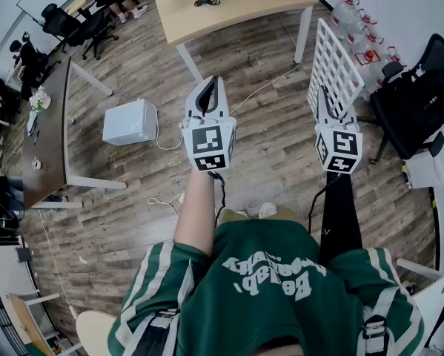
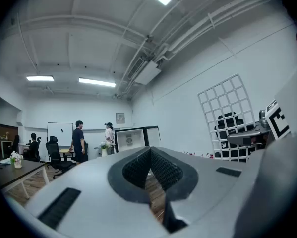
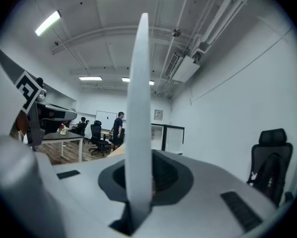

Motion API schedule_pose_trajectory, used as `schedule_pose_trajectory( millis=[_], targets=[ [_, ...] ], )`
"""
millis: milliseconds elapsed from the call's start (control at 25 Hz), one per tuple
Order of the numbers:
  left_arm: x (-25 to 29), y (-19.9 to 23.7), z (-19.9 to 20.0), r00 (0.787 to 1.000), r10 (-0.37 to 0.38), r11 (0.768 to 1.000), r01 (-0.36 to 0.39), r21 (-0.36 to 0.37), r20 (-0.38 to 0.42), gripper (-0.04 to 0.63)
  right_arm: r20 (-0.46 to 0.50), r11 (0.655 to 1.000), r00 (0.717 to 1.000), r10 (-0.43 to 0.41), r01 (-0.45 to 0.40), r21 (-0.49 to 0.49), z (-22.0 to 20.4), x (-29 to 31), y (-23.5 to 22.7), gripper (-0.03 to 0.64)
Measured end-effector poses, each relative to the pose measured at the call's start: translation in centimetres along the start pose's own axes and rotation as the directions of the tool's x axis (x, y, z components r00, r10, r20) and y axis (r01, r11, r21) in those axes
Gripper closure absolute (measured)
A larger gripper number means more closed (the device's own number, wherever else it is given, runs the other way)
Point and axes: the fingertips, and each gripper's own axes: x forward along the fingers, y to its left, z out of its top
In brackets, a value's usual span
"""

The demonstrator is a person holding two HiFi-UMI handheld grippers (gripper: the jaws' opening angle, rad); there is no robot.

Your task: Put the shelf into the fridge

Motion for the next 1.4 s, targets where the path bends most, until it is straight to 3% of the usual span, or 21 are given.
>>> schedule_pose_trajectory(
  millis=[520, 800, 1080, 1400],
  targets=[
    [-0.7, -0.6, 0.4, 1.000, 0.004, 0.999, -0.004, 0.048, -0.007, 0.595, 0.022, 0.999, 0.999, 0.025, -0.026, 0.018, 0.1, -0.9, 0.0, 0.575],
    [-0.5, -0.3, -0.2, 1.000, 0.008, 0.999, -0.007, 0.049, -0.011, 0.595, 0.028, 0.998, 0.999, 0.044, -0.042, -0.052, 0.3, -0.3, 0.2, 0.574],
    [2.0, 1.1, -0.3, 1.000, 0.007, 0.999, -0.007, 0.045, 0.000, 0.595, 0.033, 0.997, 0.998, 0.055, -0.053, -0.058, 0.6, 2.2, 0.2, 0.574],
    [8.1, 2.9, -0.7, 1.000, -0.013, 0.995, 0.013, 0.096, 0.004, 0.595, 0.043, 0.996, 0.997, 0.067, -0.065, -0.053, 0.8, 8.4, -0.1, 0.575]
  ],
)
